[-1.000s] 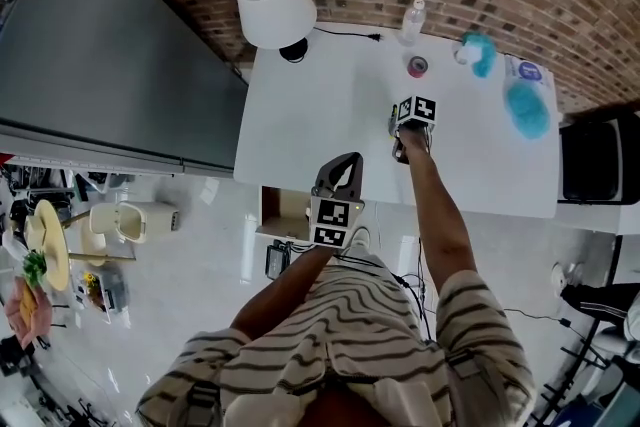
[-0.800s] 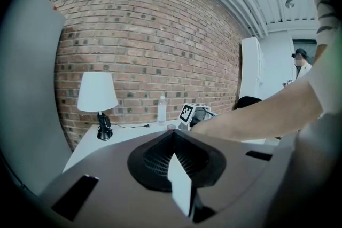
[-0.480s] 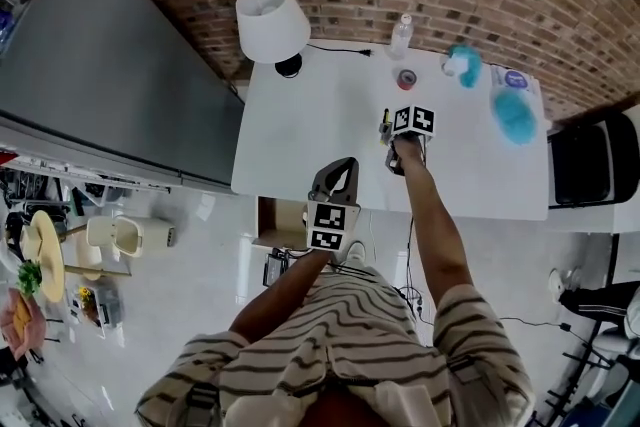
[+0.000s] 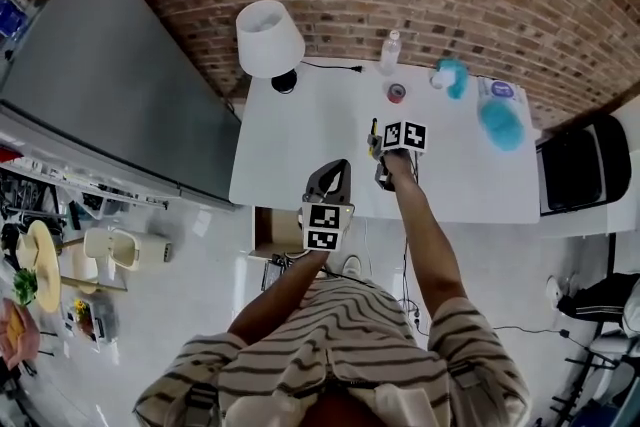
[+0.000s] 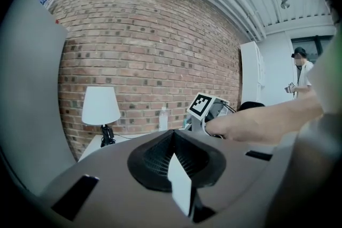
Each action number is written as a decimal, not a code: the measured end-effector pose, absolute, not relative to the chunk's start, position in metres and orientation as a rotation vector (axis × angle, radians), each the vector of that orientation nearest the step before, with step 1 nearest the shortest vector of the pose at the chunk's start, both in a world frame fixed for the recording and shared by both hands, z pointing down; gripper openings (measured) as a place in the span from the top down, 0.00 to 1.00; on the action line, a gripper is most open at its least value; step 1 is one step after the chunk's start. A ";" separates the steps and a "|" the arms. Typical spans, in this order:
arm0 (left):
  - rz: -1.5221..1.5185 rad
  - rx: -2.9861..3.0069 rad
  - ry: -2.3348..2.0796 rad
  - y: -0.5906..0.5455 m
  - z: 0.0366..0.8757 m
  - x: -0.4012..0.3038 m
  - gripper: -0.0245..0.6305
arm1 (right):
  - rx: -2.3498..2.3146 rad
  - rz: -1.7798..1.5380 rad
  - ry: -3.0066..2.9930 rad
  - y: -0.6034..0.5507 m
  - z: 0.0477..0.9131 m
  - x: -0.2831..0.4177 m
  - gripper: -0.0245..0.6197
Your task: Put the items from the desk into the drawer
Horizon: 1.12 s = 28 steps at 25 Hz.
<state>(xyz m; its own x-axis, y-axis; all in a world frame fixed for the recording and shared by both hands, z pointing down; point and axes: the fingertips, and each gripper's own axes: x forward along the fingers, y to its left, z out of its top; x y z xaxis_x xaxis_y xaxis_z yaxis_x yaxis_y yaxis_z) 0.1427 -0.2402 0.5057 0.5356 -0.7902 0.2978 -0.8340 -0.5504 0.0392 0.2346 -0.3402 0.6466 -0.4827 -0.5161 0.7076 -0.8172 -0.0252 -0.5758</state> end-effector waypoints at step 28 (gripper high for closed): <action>0.231 2.653 -1.390 -0.216 0.450 0.134 0.95 | 1.680 1.024 -2.303 -0.285 0.501 0.205 0.90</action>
<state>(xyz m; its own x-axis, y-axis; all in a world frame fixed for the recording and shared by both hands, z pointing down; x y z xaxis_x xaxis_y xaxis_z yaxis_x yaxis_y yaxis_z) 0.1343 -0.2160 0.4502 0.5617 -0.8031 0.1989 -0.8242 -0.5640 0.0503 0.2049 -0.2846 0.5006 -0.3804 -0.8027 0.4592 -0.8786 0.1588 -0.4503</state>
